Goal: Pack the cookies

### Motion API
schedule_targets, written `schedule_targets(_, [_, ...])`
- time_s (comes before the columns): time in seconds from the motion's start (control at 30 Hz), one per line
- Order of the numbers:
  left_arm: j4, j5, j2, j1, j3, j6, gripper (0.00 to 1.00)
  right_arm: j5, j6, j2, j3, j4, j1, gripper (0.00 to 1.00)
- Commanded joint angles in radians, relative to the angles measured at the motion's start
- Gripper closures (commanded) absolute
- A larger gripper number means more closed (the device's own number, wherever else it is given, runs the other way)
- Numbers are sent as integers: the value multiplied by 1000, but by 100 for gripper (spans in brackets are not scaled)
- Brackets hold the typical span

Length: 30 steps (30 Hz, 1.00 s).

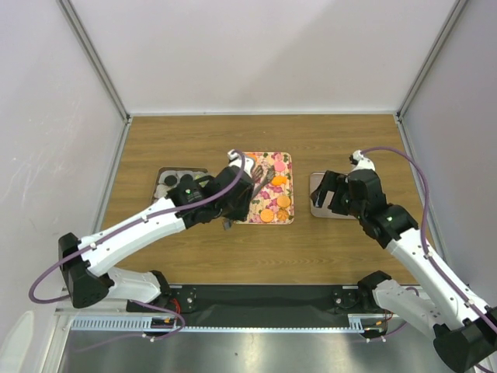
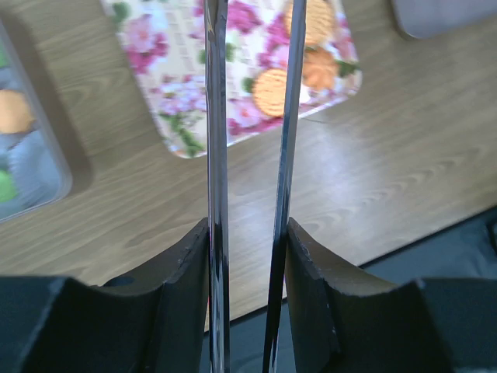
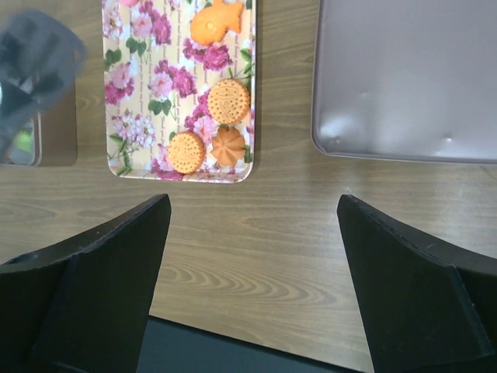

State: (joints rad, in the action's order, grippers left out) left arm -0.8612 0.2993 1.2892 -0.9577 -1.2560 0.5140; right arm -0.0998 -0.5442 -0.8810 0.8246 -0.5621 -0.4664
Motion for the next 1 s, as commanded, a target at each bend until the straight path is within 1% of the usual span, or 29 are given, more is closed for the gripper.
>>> schedule_targets(0.0, [134, -29, 16, -64, 21, -26, 56, -72, -23, 28, 71, -70, 3, 5])
schedule_targets(0.13, [237, -28, 51, -174, 67, -19, 55, -116, -17, 22, 140, -122, 8, 5])
schedule_targets(0.2, [263, -17, 71, -208, 78, -17, 55, -132, -8, 16, 189, -157, 15, 5])
schedule_targets(0.23, [296, -15, 85, -246, 82, -23, 55, -144, -4, 11, 203, -163, 20, 5])
schedule_targets(0.37, [379, 0, 111, -325, 96, -61, 55, -149, 18, -12, 275, -205, 54, 4])
schedule_targets(0.43, [444, -27, 114, -352, 136, -90, 54, -140, 32, -26, 323, -213, 83, 4])
schedule_targets(0.47, [514, -41, 117, -360, 153, -100, 54, -133, 36, -32, 340, -222, 97, 4])
schedule_targets(0.6, [658, -65, 156, -394, 202, -146, 53, -63, 61, -85, 438, -236, 178, 4])
schedule_targets(0.63, [681, -69, 173, -406, 204, -175, 53, -22, 61, -91, 453, -236, 198, 4])
schedule_targets(0.67, [704, -54, 189, -415, 204, -192, 52, -3, 62, -98, 485, -236, 228, 4])
schedule_targets(0.83, [858, -29, 341, -461, 185, -330, 52, 86, 63, -131, 557, -245, 285, 4])
schedule_targets(0.93, [919, -14, 436, -463, 150, -382, 53, 91, 67, -138, 590, -262, 307, 4])
schedule_targets(0.97, [935, -14, 453, -463, 144, -397, 53, 118, 69, -139, 594, -263, 310, 4])
